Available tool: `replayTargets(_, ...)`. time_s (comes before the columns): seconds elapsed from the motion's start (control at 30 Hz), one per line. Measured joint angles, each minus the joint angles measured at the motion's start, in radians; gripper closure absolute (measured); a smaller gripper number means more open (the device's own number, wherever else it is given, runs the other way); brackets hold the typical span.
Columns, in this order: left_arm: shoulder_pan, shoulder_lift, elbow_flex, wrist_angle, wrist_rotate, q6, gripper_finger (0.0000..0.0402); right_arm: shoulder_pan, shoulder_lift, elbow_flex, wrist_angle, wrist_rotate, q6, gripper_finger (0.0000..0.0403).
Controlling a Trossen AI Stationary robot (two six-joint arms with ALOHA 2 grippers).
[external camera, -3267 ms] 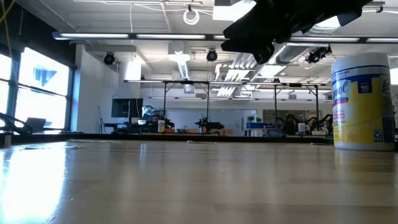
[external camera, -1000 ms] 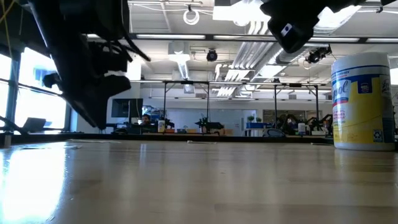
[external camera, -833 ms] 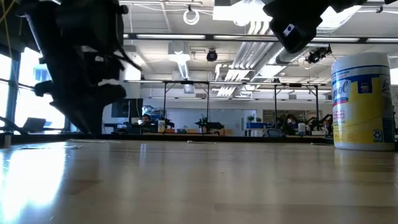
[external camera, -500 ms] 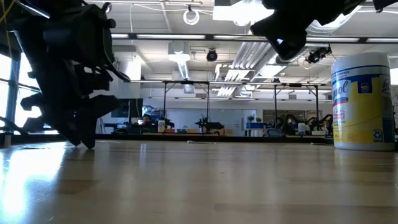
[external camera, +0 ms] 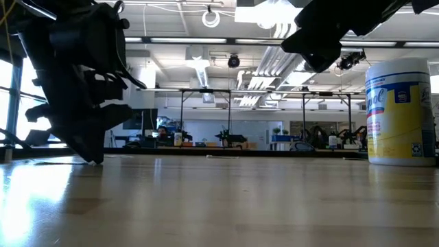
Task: Pick & Place First Aid Supplies
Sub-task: Put the green bandage into the white bin
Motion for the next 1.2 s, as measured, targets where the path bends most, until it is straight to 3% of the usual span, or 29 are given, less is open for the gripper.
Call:
replayTargets(0.33,0.0,0.001,-0.001,0.001,-0.008,0.011,0.0397,0.0,0.0,0.0,0.0,0.0,0.0,0.0237)
replayTargets(0.67,-0.102,-0.007,0.142,-0.028,-0.044,0.208,0.04,0.0,0.0,0.0,-0.007,-0.011,0.0,0.0237)
replayTargets(1.0,-0.33,-0.015,0.487,-0.388,-0.043,0.31,0.0401,0.0,0.0,0.0,-0.006,-0.01,-0.015,0.0237)
replayTargets(1.2,-0.401,-0.016,0.578,-0.416,-0.089,0.343,0.0401,0.0,0.0,0.0,-0.005,0.049,-0.047,0.0237)
